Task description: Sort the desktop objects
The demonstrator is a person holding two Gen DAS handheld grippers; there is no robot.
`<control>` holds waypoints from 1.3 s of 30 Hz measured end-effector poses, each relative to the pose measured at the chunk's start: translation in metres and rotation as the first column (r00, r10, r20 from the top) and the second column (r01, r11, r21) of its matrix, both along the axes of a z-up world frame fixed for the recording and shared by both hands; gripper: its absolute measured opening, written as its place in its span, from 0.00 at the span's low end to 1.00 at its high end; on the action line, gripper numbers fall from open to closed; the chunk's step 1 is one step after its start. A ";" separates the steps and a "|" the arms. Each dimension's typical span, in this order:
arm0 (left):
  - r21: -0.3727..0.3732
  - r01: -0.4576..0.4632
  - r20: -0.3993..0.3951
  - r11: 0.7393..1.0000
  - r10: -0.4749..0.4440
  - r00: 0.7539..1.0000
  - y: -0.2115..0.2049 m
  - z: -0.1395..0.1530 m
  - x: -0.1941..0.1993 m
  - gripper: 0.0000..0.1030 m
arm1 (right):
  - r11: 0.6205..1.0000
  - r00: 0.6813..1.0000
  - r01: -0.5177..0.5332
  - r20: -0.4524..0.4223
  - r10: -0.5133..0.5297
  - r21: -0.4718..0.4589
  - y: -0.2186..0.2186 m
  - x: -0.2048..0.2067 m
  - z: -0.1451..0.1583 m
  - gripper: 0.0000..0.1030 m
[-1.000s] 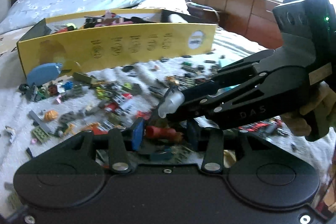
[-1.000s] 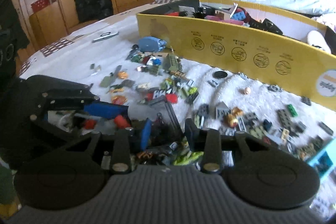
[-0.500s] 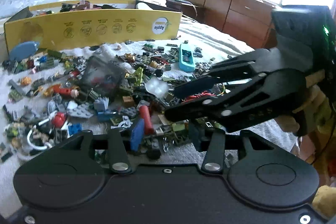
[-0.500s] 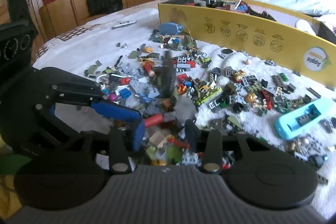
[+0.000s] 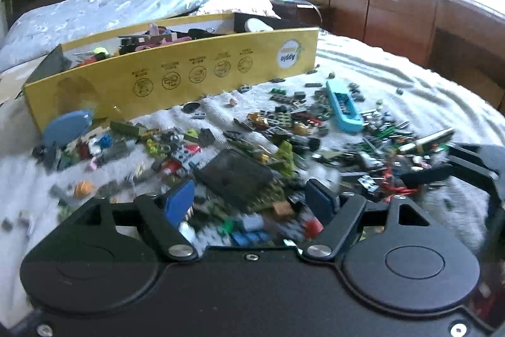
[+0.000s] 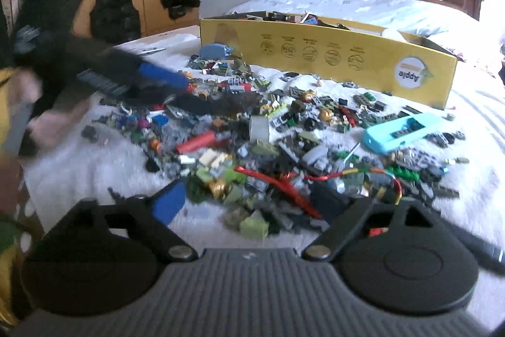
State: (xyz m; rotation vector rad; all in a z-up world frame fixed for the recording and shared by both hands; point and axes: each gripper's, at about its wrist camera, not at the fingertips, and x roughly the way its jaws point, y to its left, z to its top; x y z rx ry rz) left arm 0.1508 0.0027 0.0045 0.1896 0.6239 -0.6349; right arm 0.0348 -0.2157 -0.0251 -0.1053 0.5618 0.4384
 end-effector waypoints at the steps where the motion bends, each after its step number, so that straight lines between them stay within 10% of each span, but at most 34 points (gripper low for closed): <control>1: 0.013 0.011 -0.002 1.000 -0.011 1.000 -0.005 -0.003 0.007 0.76 | 1.000 1.000 0.007 0.001 -0.007 0.000 0.001 -0.002 -0.004 1.00; 17: 0.119 0.249 -0.097 0.961 -0.239 0.966 -0.027 -0.018 0.069 0.95 | 0.999 0.997 0.029 0.064 -0.032 0.046 -0.001 -0.009 -0.021 1.00; 24: 0.053 0.293 -0.173 0.955 -0.280 0.944 -0.018 -0.018 0.061 0.60 | 0.998 0.997 0.029 0.068 -0.033 0.051 -0.002 -0.009 -0.023 1.00; 39: -0.085 0.161 -0.112 0.983 -0.170 0.979 -0.009 0.002 -0.015 0.59 | 0.997 0.994 0.060 0.084 -0.064 0.049 0.000 -0.015 -0.023 1.00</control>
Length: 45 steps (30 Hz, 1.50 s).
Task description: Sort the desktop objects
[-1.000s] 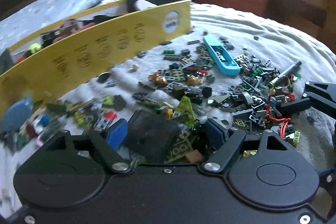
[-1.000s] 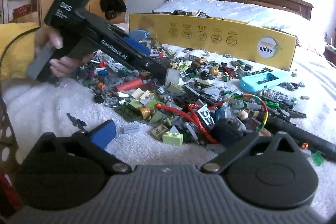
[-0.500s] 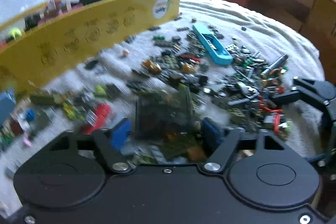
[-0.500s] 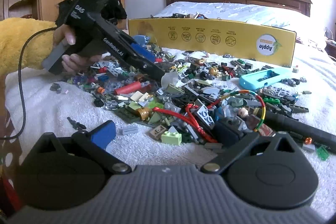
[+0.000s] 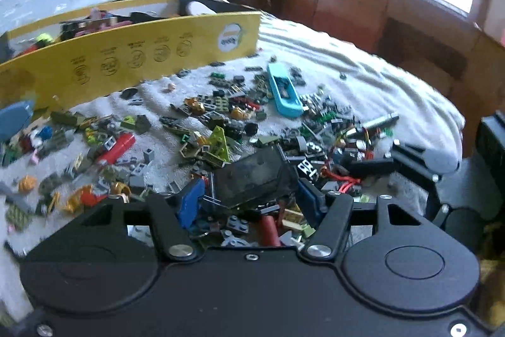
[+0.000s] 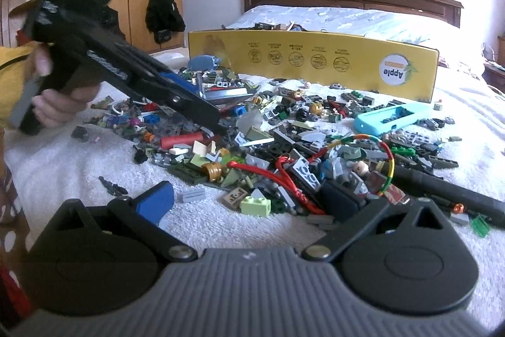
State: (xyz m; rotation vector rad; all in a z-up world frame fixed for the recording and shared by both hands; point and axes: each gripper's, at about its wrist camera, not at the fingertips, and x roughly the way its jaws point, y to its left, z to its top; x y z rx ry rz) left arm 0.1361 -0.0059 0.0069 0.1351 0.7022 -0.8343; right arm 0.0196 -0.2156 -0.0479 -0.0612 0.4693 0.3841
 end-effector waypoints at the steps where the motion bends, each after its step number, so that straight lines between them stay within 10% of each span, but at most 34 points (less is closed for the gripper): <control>1: -0.007 -0.017 0.001 1.000 0.017 1.000 0.001 -0.001 -0.002 0.59 | 1.000 1.000 0.004 0.001 -0.004 -0.001 0.000 -0.001 0.000 1.00; 12: -0.153 -0.220 -0.048 0.963 0.216 0.975 0.003 -0.019 -0.015 0.72 | 0.999 0.998 0.052 0.025 -0.052 0.009 0.002 -0.020 0.001 1.00; 20: -0.020 -0.276 0.096 0.961 0.276 0.956 -0.023 -0.027 -0.023 0.61 | 0.992 0.994 0.105 0.032 -0.107 0.070 -0.008 -0.031 0.010 1.00; 41: -0.109 -0.364 0.139 0.925 0.377 0.916 -0.010 -0.024 -0.041 0.56 | 0.971 0.977 0.214 -0.034 -0.211 0.106 -0.027 -0.046 -0.002 1.00; 45: -0.138 -0.378 0.128 0.915 0.395 0.910 -0.002 -0.019 -0.045 0.56 | 0.971 0.971 0.239 -0.010 -0.239 -0.030 -0.012 -0.052 -0.001 1.00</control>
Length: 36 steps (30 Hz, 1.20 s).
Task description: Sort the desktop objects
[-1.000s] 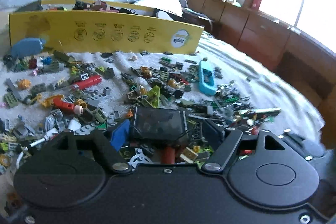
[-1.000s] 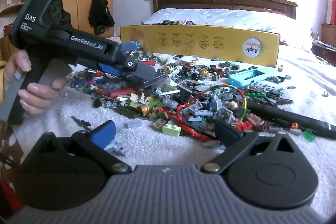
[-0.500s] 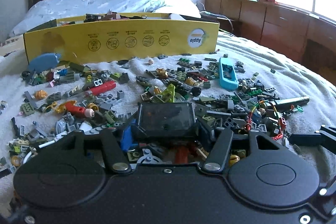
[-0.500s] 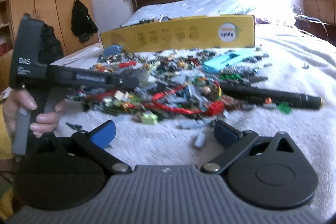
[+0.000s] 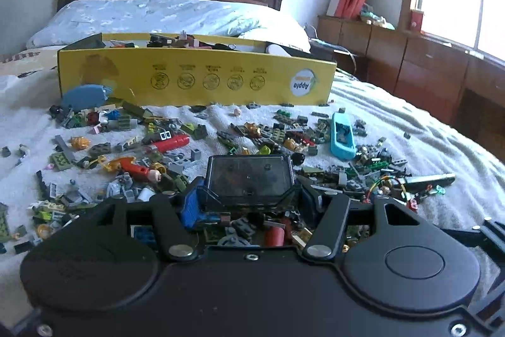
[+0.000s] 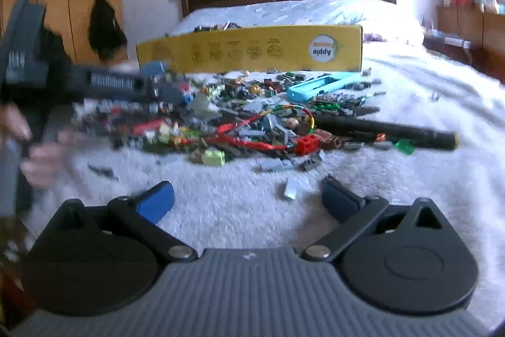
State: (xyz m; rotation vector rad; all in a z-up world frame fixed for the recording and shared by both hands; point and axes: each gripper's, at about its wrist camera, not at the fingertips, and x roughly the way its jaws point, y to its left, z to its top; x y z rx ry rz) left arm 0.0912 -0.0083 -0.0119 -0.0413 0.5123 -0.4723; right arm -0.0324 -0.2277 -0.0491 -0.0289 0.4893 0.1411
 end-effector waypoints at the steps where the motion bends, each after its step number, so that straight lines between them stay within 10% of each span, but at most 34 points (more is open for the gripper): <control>1: -0.003 -0.002 0.000 1.000 0.002 1.000 0.001 0.001 -0.001 0.56 | 1.000 1.000 -0.006 -0.012 0.006 -0.006 0.000 0.002 0.000 1.00; 6: -0.001 -0.015 0.003 1.000 0.015 1.000 0.006 0.003 -0.009 0.56 | 0.988 0.999 -0.028 -0.042 0.035 0.152 -0.026 0.010 0.000 1.00; 14: -0.035 -0.026 -0.024 0.999 0.025 0.999 0.012 0.000 -0.013 0.56 | 0.998 0.999 -0.037 -0.038 0.039 0.047 -0.012 0.001 0.001 1.00; 19: -0.033 -0.029 -0.016 0.999 0.029 0.999 0.015 0.002 -0.020 0.56 | 0.991 0.995 0.035 0.087 -0.046 0.131 -0.027 0.005 0.028 1.00; 24: -0.026 -0.033 -0.011 0.999 0.032 0.999 0.014 0.003 -0.023 0.56 | 0.990 1.000 0.008 0.017 -0.011 0.141 -0.037 0.032 0.034 0.99; 36: 0.003 -0.034 0.004 0.999 0.034 0.999 0.013 0.008 -0.026 0.56 | 0.990 0.999 0.041 -0.030 -0.038 0.134 -0.047 0.075 0.027 0.11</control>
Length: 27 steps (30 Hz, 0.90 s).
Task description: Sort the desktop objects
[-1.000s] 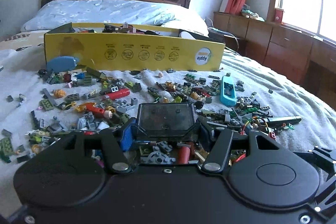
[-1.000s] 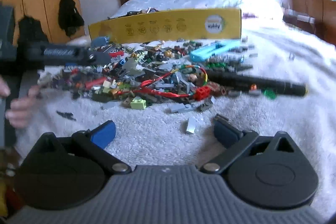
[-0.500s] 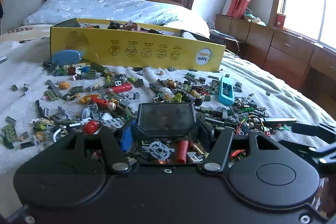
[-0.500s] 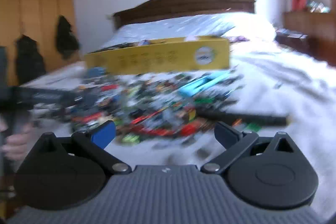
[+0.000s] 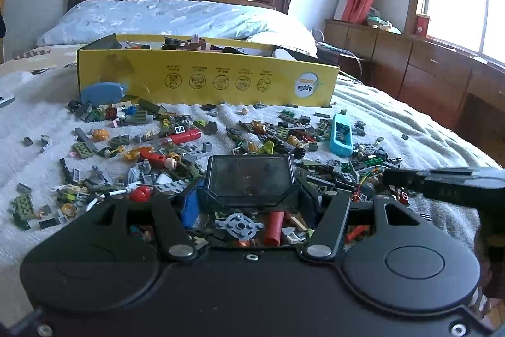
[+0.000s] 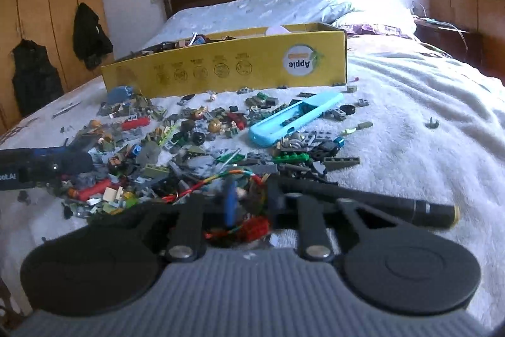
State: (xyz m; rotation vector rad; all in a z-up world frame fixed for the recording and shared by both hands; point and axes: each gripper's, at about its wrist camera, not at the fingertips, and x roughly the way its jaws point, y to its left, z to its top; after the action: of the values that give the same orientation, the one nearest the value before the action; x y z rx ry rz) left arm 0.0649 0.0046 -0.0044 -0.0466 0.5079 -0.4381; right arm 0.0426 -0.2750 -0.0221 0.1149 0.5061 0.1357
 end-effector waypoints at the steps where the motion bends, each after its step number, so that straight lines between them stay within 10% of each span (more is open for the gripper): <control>1: 0.001 0.000 0.000 1.000 0.000 1.000 0.000 0.000 0.000 0.56 | 1.000 1.000 -0.004 0.016 0.004 0.008 -0.001 -0.002 0.003 0.08; 14: -0.017 -0.002 0.022 1.000 0.002 1.000 0.000 0.016 0.001 0.56 | 0.994 0.973 -0.088 0.208 0.101 -0.068 0.009 -0.021 0.067 0.05; 19: -0.023 -0.014 0.018 1.000 0.014 1.000 0.004 0.015 0.001 0.56 | 0.985 0.990 -0.129 0.035 0.134 -0.117 0.010 -0.011 0.048 0.44; 27: -0.018 -0.017 0.001 1.000 0.017 1.000 0.003 0.010 0.002 0.56 | 0.992 0.996 -0.054 -0.079 0.046 -0.115 0.003 -0.003 0.013 0.44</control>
State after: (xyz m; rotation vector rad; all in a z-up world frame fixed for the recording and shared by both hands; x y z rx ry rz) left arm 0.0665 0.0073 0.0053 -0.0682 0.5024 -0.4256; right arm 0.0400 -0.2721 -0.0095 -0.0079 0.5917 0.1506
